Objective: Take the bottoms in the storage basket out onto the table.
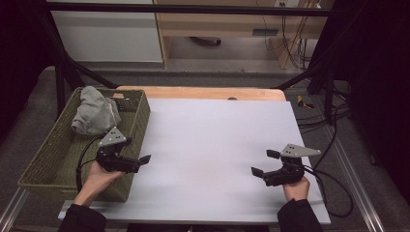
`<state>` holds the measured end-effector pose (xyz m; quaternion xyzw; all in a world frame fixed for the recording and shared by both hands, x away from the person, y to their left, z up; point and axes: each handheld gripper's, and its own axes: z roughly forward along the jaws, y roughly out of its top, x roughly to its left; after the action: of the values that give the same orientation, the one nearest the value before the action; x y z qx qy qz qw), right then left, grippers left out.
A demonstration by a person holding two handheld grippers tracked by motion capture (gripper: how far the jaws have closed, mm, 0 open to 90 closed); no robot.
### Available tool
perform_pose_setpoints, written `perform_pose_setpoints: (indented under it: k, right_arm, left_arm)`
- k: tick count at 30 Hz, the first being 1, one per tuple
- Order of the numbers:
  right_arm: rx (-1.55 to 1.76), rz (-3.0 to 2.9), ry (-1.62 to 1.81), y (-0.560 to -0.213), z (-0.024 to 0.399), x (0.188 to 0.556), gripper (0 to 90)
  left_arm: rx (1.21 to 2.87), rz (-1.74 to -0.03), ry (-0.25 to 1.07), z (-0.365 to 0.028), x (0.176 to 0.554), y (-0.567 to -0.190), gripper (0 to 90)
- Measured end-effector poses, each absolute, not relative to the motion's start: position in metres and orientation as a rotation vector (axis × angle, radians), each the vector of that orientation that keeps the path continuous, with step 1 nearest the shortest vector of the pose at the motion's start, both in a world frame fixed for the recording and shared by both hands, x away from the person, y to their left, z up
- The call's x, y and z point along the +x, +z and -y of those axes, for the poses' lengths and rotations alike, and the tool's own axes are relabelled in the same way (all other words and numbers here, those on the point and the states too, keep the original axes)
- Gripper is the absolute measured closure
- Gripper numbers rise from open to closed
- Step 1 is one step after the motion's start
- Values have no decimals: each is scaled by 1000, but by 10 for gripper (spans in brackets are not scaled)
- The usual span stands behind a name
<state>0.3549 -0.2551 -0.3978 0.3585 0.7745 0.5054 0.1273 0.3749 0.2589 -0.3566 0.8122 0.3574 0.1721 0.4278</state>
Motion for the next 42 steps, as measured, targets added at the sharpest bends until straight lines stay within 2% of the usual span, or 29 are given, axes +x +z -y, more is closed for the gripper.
perform_pose_setpoints:
  k: [42]
  right_arm:
    - [1042, -2269, 1469, -400, 254, 355, 44]
  left_arm:
    - [2012, -932, 499, -271, 372, -339, 36]
